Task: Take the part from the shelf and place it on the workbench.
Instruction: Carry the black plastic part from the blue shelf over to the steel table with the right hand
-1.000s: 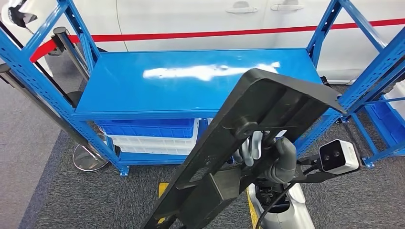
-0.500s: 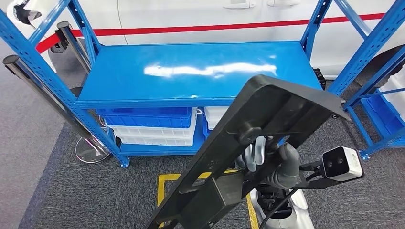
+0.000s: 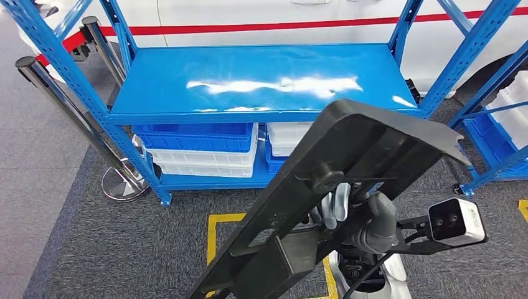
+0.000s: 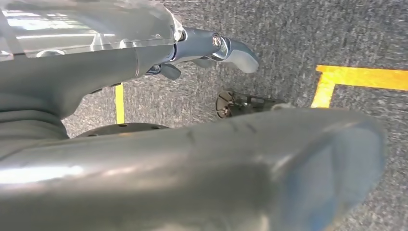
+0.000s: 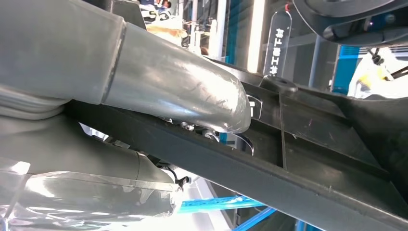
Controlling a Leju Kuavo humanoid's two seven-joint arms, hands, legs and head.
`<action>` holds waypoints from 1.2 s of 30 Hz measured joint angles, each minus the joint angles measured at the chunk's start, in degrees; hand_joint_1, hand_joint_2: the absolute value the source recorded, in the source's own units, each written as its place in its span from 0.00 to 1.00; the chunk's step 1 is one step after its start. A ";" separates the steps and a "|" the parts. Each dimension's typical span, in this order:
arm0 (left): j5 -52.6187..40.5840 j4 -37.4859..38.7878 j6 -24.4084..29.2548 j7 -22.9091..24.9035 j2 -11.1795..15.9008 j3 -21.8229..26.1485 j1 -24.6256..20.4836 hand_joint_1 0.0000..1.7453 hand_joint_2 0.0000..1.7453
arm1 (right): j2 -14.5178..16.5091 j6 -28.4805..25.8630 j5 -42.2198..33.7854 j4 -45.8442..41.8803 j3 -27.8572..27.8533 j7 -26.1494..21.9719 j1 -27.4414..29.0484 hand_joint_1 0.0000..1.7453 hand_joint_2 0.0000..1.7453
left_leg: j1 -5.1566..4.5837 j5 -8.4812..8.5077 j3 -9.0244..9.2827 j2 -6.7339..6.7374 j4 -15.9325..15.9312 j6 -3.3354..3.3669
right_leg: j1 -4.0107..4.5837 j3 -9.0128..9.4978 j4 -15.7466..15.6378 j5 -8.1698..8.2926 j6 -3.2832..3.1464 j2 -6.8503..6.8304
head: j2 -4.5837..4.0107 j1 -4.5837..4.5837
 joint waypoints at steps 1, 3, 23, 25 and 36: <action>0.05 0.01 0.00 0.01 0.01 -0.05 -0.01 0.00 0.00 | 0.00 -0.08 0.00 -0.13 -0.01 0.07 0.04 1.00 0.00 | -0.04 0.31 -0.12 -0.02 0.02 -0.35 | 0.21 -0.03 -0.25 0.03 -0.42 0.06 | -0.01 0.00; 0.14 0.03 0.00 -0.02 0.03 -0.13 0.00 0.00 0.00 | -0.01 -0.20 -0.01 -0.27 -0.02 0.03 0.05 1.00 0.00 | 0.05 0.60 -0.35 -0.08 0.16 -1.07 | 0.17 -0.58 -0.49 0.73 -1.33 0.00 | -0.01 0.04; 1.09 0.23 -0.03 0.50 0.48 -0.26 -0.05 0.00 0.00 | -0.03 1.31 0.20 0.33 -0.90 -1.71 1.99 1.00 0.00 | -0.06 -2.77 5.43 0.19 -2.65 1.43 | 0.08 -10.79 10.35 -2.24 0.40 -0.12 | -0.01 -0.01; 1.16 0.23 -0.08 0.57 0.34 -0.26 0.02 0.00 0.00 | -0.03 1.27 0.19 0.56 -1.02 -1.60 2.13 1.00 0.00 | -0.07 -1.83 3.84 0.21 -2.29 1.30 | -0.12 -11.08 14.76 -3.39 0.75 -0.12 | 0.00 -0.02; 0.54 0.23 -0.86 1.86 -0.20 -0.75 0.33 0.00 0.00 | -0.06 0.28 1.45 0.83 -1.17 -1.02 3.02 1.00 0.00 | 0.23 -3.55 -1.34 -0.09 3.69 -1.89 | -0.26 -1.62 -0.74 1.92 -2.36 -0.26 | 0.00 -0.07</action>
